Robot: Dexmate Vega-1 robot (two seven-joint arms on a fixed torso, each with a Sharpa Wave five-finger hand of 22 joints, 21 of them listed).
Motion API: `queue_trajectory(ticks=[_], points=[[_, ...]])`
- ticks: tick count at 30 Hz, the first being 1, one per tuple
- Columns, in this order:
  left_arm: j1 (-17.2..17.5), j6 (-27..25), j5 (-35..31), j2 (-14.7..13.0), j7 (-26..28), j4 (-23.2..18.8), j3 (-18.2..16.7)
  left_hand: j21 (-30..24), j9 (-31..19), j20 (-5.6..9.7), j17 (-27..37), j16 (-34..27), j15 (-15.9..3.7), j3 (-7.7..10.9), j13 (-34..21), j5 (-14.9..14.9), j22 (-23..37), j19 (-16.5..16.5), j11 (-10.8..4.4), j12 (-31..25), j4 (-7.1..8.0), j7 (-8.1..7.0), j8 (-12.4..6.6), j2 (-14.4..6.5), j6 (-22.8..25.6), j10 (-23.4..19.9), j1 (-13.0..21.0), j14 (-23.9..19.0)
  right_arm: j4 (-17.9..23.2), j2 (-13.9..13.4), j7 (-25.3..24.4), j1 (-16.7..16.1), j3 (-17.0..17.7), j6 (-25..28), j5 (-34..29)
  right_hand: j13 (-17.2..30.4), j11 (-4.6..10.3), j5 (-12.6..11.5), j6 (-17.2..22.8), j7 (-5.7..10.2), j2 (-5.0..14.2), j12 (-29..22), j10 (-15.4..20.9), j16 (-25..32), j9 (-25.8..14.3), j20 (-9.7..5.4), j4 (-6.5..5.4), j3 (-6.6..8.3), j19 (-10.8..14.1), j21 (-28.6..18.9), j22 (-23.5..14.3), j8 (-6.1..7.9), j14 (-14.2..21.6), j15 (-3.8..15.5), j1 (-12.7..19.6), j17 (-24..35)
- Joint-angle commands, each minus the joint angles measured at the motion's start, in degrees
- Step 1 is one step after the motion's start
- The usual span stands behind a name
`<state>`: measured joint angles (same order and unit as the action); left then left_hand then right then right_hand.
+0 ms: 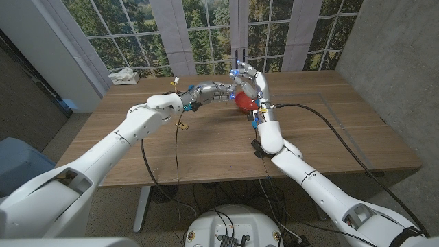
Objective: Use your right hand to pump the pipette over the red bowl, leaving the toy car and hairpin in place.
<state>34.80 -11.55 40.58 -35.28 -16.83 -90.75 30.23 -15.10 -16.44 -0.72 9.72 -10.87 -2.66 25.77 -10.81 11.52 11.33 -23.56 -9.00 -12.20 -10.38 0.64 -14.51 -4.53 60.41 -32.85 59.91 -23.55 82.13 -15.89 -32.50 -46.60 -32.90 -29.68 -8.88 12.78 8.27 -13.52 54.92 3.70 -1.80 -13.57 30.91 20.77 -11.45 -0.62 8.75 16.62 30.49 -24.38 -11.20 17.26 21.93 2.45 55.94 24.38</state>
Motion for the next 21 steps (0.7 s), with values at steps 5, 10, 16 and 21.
queue_trajectory(ticks=[5,10,16,21], points=[[-1.4,0.1,3.5,1.8,-3.6,4.2,-0.3,-0.2,-0.4,-0.27,0.2,0.0,-5.21,-0.39,-0.1,0.3,0.3,-0.2,-0.02,-0.1,0.12,0.15,0.04,0.2,0.2,-0.3,0.8,-0.4,-3.4,1.1,1.3,1.1,0.8,-2.4,3.6,0.1,0.15,0.1,1.0,0.33,0.63,0.1,0.6,0.5,0.0,-0.07,-0.15,0.5,0.3,-0.4,0.0,0.23,0.2,8.86,0.2,0.7],[-1.7,-0.2,4.0,1.9,-3.9,4.6,-0.4,-0.2,-0.5,-0.27,0.2,0.1,-5.16,-0.54,-0.1,0.4,0.3,-0.2,0.06,-0.1,0.15,0.15,0.08,0.2,0.2,-0.4,0.8,-0.4,-5.0,1.7,0.7,1.5,1.2,-3.4,3.8,0.1,0.34,0.1,1.8,0.69,0.91,0.0,1.1,0.8,0.0,-0.27,0.03,0.67,0.7,-0.7,0.0,0.41,0.8,9.1,0.7,0.8],[-2.5,-0.9,4.4,2.5,-4.6,5.8,-0.1,-0.2,-0.6,-0.3,0.2,0.1,-5.13,-0.71,-0.1,0.4,0.3,-0.1,0.15,0.0,0.19,0.12,0.13,0.2,0.2,-0.3,0.8,-0.4,-6.9,2.2,0.6,2.3,1.3,-5.4,3.9,0.1,0.96,0.0,3.0,1.36,1.14,0.0,1.3,1.0,0.0,-0.52,0.32,0.92,0.9,-0.8,0.0,0.68,1.2,9.25,1.4,0.9],[-3.0,-0.9,4.4,2.9,-5.2,6.6,0.2,-0.2,-0.8,-0.35,0.2,0.1,-4.99,-0.86,-0.1,0.5,0.3,0.0,0.15,0.0,0.19,-0.01,0.18,0.2,0.2,-0.2,0.9,-0.3,-7.8,2.7,0.3,2.5,1.5,-6.1,4.0,0.1,1.61,0.1,5.4,1.9,1.6,-0.3,2.6,1.4,0.0,-0.83,0.47,1.17,1.2,-1.1,0.0,1.41,1.8,9.3,2.3,1.2]])
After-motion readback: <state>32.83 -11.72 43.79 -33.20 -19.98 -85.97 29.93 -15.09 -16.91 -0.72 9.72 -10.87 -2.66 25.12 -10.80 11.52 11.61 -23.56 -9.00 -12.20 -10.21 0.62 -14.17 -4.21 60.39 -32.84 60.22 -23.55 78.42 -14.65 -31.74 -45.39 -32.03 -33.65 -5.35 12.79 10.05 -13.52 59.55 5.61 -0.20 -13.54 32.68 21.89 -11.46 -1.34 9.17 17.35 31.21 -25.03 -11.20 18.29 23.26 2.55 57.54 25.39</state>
